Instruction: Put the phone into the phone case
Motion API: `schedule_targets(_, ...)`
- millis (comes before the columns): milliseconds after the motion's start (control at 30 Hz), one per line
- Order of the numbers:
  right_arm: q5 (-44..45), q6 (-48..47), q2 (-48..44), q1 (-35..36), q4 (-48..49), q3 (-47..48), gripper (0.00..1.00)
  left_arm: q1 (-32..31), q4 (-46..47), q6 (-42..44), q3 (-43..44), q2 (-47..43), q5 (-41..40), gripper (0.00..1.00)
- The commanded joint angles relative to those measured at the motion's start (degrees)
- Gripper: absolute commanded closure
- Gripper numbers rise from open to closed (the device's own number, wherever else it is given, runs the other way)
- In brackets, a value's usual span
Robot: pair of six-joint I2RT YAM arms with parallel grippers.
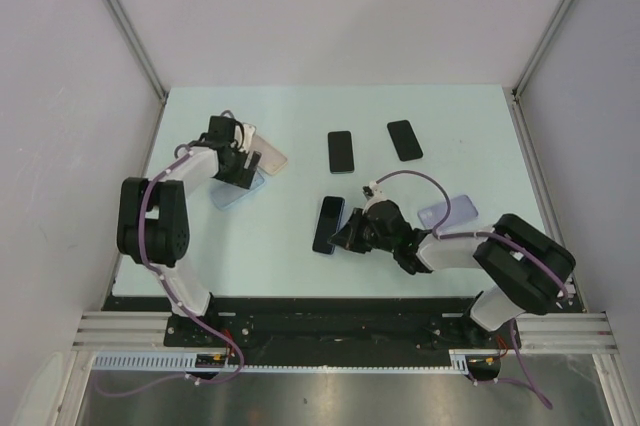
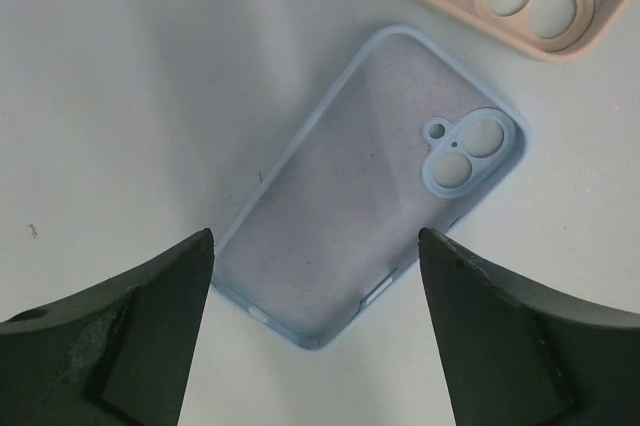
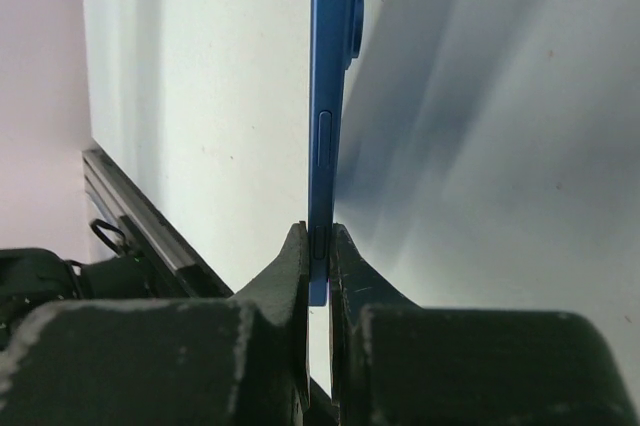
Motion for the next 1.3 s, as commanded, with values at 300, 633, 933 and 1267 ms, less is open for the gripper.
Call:
schedule_targets(300,1.8,-11.6,-13.1,-2.0,-11.5,-0.3,1.0,1.8,3.6,10.3,3.1,6.6,7.9,0.13)
schedule_targets(633,3.4,-13.9,-19.2,-3.2,-16.4,-0.7,1.0,2.4,-0.6,9.2,3.6,8.3,10.0,0.23)
schedule_targets(933,3.6,-13.9,-25.3,-5.4,-19.9,-2.4,1.0,2.2,-7.6,-1.7,-0.5,3.6,18.6,0.49)
schedule_targets(1267,2.8,-16.5,-36.9,-8.0,-26.2,-5.5,1.0,-8.3,-2.1,-16.7,-11.8,-6.6,20.8,0.93)
